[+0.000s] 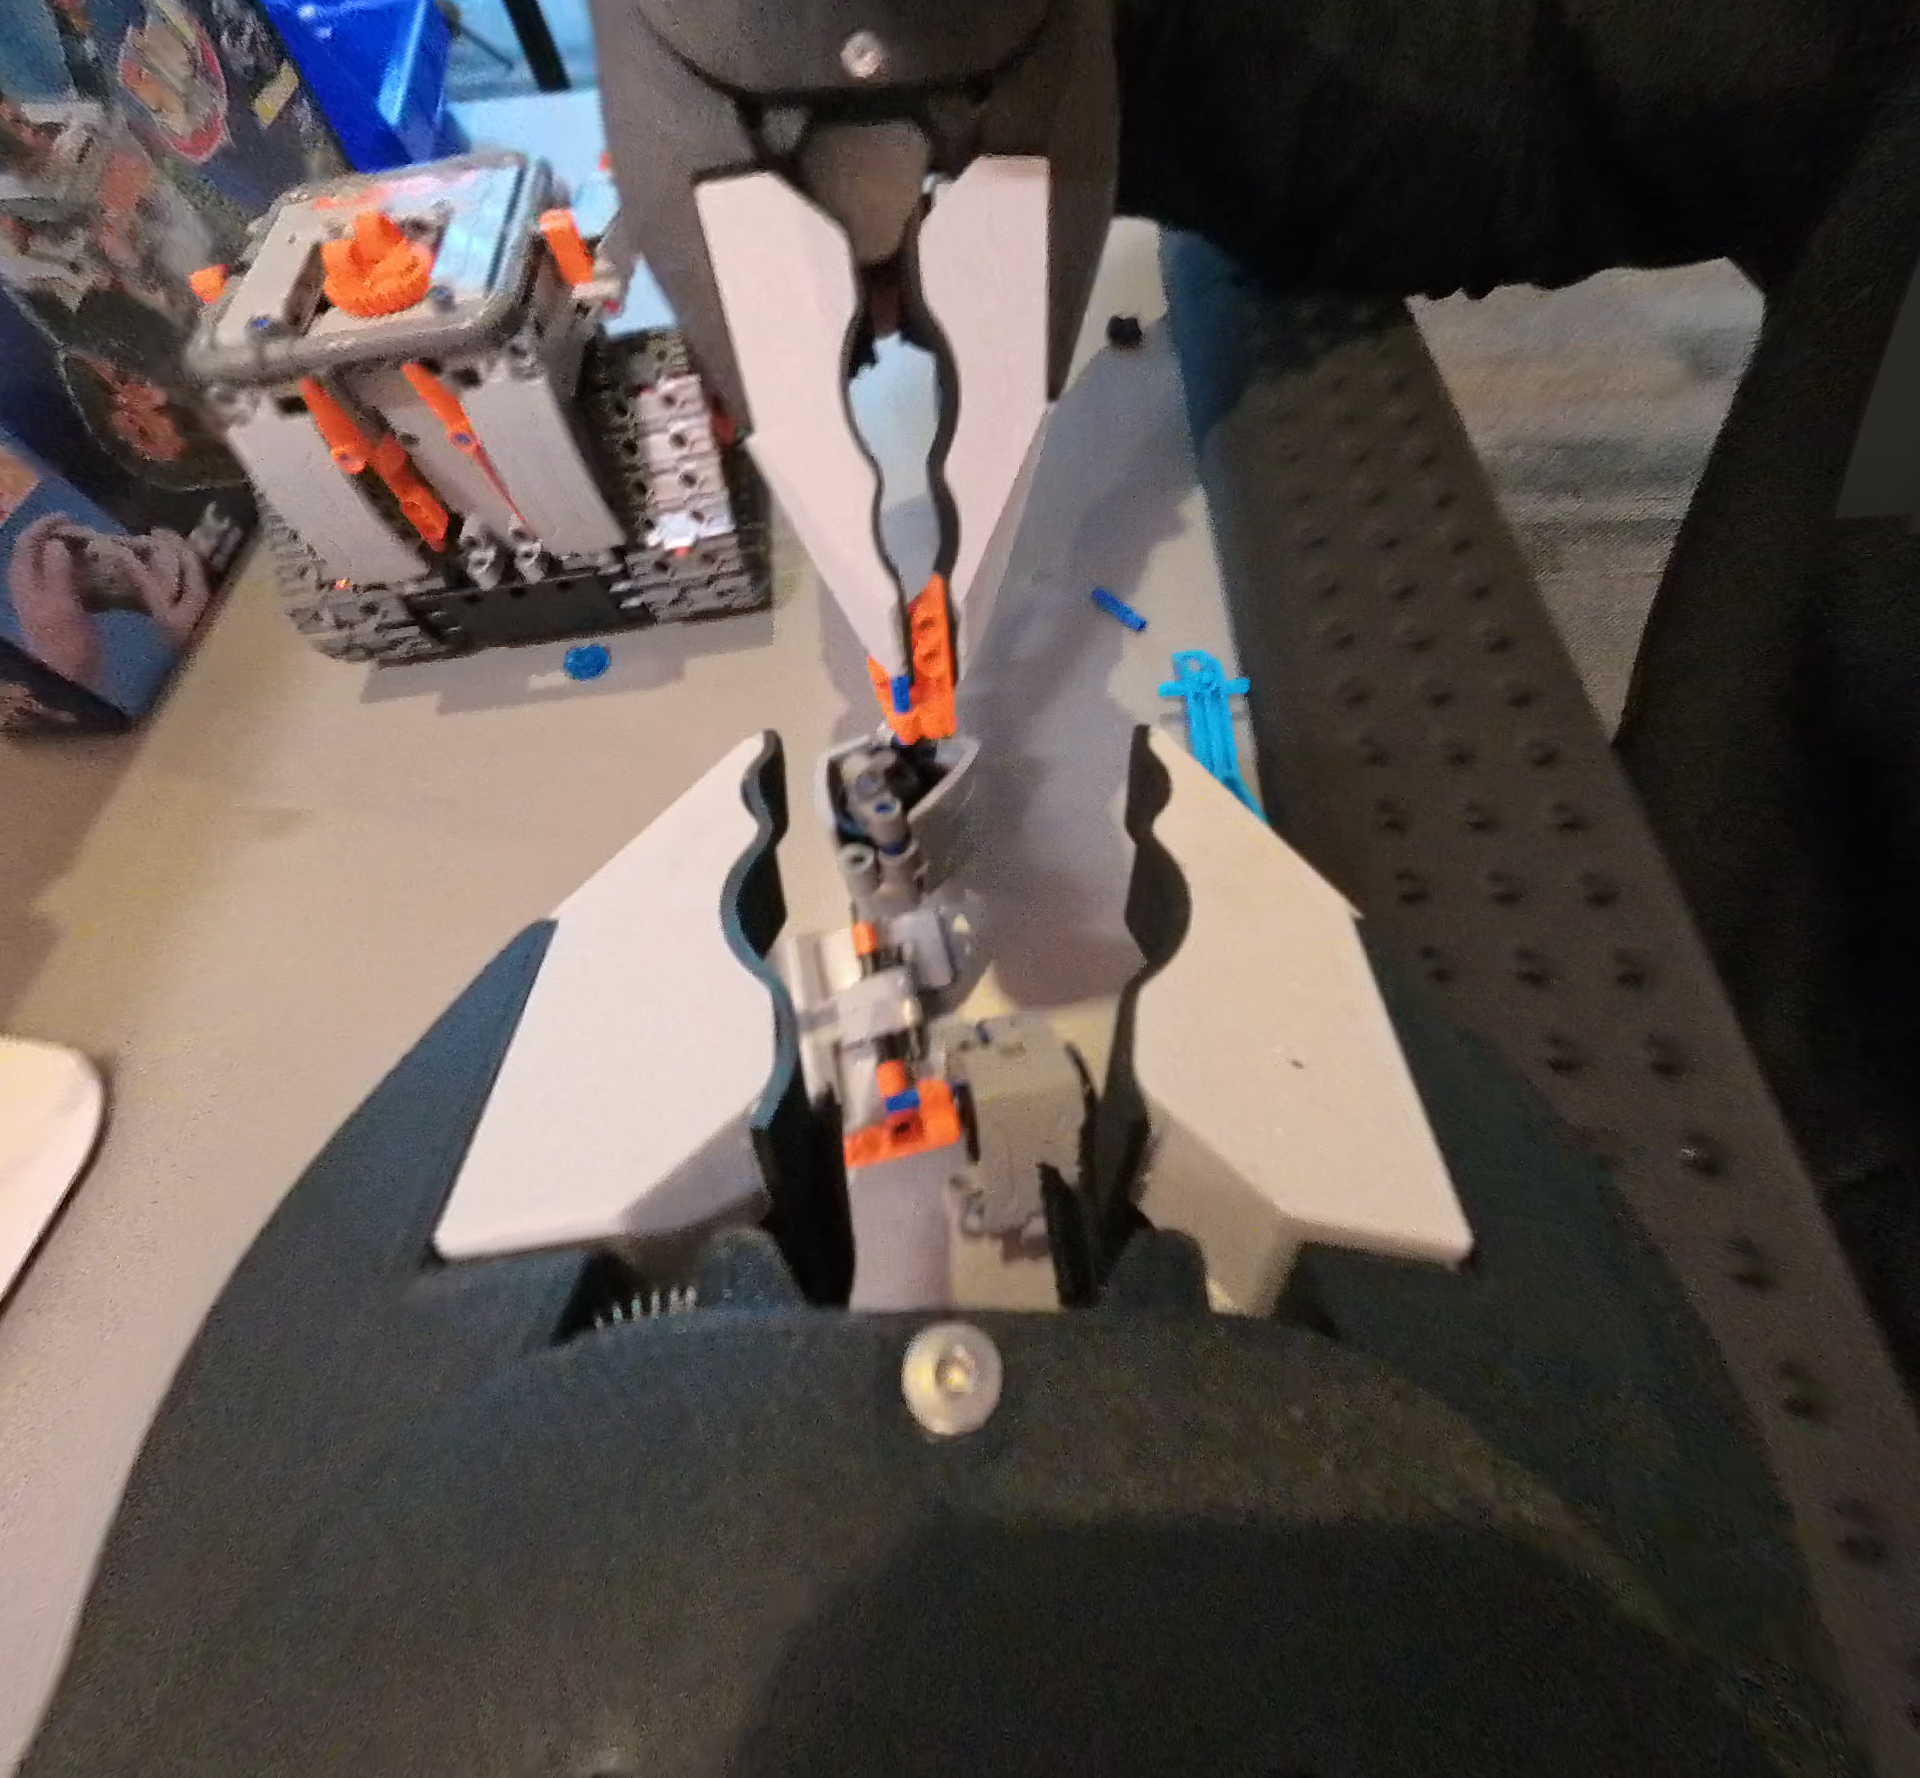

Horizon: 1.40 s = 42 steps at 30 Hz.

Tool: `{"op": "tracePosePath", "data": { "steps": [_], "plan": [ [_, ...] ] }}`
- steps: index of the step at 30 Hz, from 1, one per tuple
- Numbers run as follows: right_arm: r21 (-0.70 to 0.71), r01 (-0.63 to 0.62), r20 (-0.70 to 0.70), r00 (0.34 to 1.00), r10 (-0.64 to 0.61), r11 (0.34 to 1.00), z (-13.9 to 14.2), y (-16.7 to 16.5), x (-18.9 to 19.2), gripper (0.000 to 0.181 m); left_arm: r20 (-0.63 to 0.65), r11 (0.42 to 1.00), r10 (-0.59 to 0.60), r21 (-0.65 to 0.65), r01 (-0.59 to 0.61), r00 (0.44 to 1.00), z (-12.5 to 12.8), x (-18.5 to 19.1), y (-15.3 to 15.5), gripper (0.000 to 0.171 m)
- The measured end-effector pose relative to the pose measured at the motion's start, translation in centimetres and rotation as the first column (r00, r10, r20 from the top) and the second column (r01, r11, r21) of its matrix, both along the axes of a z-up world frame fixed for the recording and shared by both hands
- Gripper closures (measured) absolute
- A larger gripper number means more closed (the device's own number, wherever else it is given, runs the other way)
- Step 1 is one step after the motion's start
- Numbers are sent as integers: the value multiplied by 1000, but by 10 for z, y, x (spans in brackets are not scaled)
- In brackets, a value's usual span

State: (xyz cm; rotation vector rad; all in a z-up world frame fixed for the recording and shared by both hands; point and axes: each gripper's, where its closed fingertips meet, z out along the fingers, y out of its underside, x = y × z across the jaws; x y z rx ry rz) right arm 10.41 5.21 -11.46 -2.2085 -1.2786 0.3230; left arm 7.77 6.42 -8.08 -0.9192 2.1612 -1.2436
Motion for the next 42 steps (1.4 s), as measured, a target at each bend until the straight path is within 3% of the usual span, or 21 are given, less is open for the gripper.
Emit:
{"op": "tracePosePath", "data": {
  "steps": [2,4,6,9,14,16,18,21,26,29,33,36,38,42],
  "plan": [
    [1,18,1,1000,-18,1000,-1,2,4,177,-60,995,55,83,-50,997,-10,-6,21,101],
    [-9,38,-14,999,-38,999,-2,4,8,177,-191,993,51,112,-30,980,-23,-25,25,84],
    [-34,31,-17,999,-31,999,-6,2,9,177,-237,979,104,197,-57,966,-34,-34,32,72],
    [-55,24,-6,1000,-24,998,-14,1,9,177,-286,943,159,327,-60,945,-57,-40,38,69],
    [-69,-18,19,1000,20,997,-22,-4,2,177,-331,859,271,506,-73,904,-88,-38,74,86],
    [-77,-22,19,1000,23,997,-24,-4,1,177,-286,838,307,534,-115,908,-84,-35,88,95],
    [-83,-28,5,1000,28,996,-24,-5,0,177,-212,774,404,598,-209,890,-76,-30,112,99],
    [-78,-21,-23,1000,20,997,-21,-3,1,177,-114,719,476,622,-311,872,-63,-23,129,118],
    [-39,-8,-133,991,3,999,-6,4,-6,177,-85,851,303,472,-230,949,-41,-20,80,104],
    [12,29,-237,971,-26,999,7,17,-10,176,-20,883,250,415,-220,968,-27,-16,58,96],
    [94,106,-400,914,-60,990,31,36,-14,177,45,902,274,334,-272,961,-28,-3,44,94],
    [150,145,-415,907,-71,978,39,43,-11,177,103,911,315,244,-331,943,-22,5,44,86],
    [156,148,-436,898,-66,977,42,43,-14,177,154,900,351,215,-378,924,-15,8,51,103],
    [169,134,-470,882,-40,976,46,42,-22,177,206,905,366,149,-399,907,-2,8,53,121]
  ]
}}
